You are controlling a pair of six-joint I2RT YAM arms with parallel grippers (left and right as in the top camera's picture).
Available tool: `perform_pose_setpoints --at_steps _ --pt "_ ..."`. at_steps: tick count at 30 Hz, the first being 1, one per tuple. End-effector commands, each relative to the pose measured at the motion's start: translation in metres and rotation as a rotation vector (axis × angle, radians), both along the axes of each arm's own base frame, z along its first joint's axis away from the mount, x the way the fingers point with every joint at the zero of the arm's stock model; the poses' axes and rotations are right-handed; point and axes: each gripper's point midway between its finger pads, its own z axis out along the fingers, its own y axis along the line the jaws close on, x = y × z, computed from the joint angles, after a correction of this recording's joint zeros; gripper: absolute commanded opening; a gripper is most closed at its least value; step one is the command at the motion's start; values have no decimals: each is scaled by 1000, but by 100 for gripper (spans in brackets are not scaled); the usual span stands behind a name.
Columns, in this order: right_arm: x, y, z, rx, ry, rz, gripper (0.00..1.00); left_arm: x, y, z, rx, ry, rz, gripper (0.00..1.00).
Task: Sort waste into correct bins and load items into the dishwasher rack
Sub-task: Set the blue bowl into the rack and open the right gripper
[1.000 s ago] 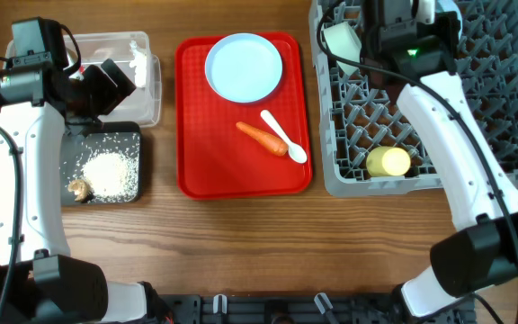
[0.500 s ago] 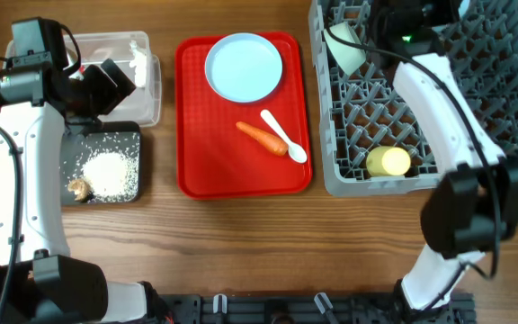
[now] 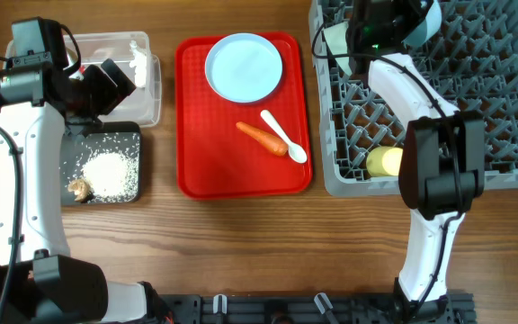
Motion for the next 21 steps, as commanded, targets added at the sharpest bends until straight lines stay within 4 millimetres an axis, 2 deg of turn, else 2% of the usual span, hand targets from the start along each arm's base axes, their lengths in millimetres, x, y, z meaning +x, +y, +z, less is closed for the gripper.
perform_pose_setpoints --at_steps 1,6,11,16,17,18,19,20,21 --pt "2 -9 -8 -14 31 -5 4 -1 2 0 4 -2 8 100" --pt "0 -9 -12 3 25 -10 4 -1 2 0 4 -2 8 100" --pt "-7 -1 -29 2 120 -1 4 -1 2 0 4 -2 7 100" --pt "-5 28 -40 16 171 79 5 0 2 1 6 -8 8 100" --pt "-5 32 -41 17 171 88 11 1 2 1 6 -11 7 100" --pt "-4 37 -41 17 172 98 23 2 2 2 6 -14 7 100" --pt "-4 42 -41 16 172 106 45 3 3 2 7 -18 7 100" --pt "-4 46 -41 15 172 113 74 3 3 2 8 -20 7 100" --pt "-4 49 -41 15 171 117 100 3 3 2 8 -21 8 100"
